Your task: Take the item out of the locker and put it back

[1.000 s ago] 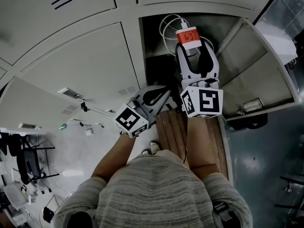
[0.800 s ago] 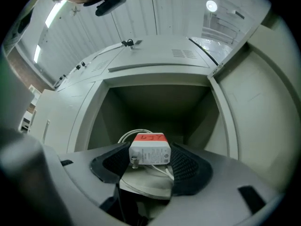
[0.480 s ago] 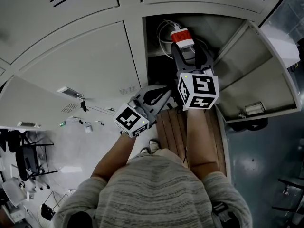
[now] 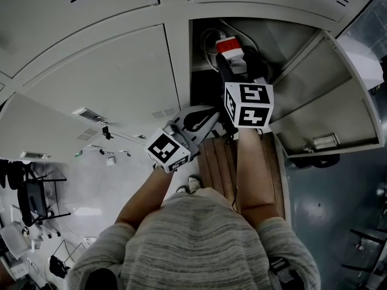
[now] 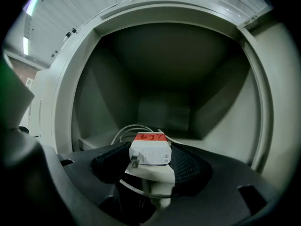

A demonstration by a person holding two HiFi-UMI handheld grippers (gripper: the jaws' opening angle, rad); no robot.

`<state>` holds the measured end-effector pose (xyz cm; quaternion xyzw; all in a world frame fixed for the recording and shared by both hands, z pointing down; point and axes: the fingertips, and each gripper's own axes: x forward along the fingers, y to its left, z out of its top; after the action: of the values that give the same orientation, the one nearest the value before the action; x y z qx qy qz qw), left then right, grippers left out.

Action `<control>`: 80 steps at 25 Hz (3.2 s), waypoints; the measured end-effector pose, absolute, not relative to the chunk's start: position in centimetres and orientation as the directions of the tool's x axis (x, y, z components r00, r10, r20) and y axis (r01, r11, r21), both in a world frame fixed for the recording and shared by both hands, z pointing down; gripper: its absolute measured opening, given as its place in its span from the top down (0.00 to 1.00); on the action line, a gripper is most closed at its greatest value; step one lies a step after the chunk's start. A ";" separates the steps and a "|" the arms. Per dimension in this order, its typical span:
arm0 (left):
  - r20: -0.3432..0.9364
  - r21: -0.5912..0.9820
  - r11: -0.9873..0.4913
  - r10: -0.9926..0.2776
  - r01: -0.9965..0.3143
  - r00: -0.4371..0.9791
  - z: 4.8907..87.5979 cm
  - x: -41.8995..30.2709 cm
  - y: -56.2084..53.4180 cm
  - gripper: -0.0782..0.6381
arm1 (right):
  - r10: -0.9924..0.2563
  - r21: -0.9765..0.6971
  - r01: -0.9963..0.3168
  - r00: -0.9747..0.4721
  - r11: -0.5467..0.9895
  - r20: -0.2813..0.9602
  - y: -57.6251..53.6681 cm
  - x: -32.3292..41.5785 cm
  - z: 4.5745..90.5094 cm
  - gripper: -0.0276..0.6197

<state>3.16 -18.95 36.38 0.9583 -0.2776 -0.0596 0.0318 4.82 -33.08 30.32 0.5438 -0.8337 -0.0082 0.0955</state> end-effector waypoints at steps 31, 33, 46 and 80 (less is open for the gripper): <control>-0.134 0.113 -0.846 -0.532 -0.520 0.836 35.4 2.3 -17.6 0.88 | -0.847 0.068 -0.846 -0.531 0.529 -0.027 -24.2 6.6 25.8 0.55; -0.140 0.117 -0.848 -0.530 -0.517 0.836 35.3 2.2 -17.3 0.88 | -0.829 0.055 -0.830 -0.557 0.555 -0.044 -22.8 6.6 26.4 0.55; -0.165 0.120 -0.862 -0.506 -0.492 0.847 34.6 1.7 -14.5 0.88 | -0.762 0.127 -0.771 -0.637 0.624 -0.116 -15.3 5.6 29.8 0.87; -0.153 0.118 -0.890 -0.454 -0.439 0.878 36.9 -2.3 -1.5 0.88 | -0.734 0.097 -0.733 -0.679 0.673 -0.032 -1.1 0.3 35.2 0.92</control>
<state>-2.28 -1.49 36.90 0.9682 -0.2306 -0.0887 0.0397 0.26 -1.13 35.20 0.4008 -0.9147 -0.0511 0.0047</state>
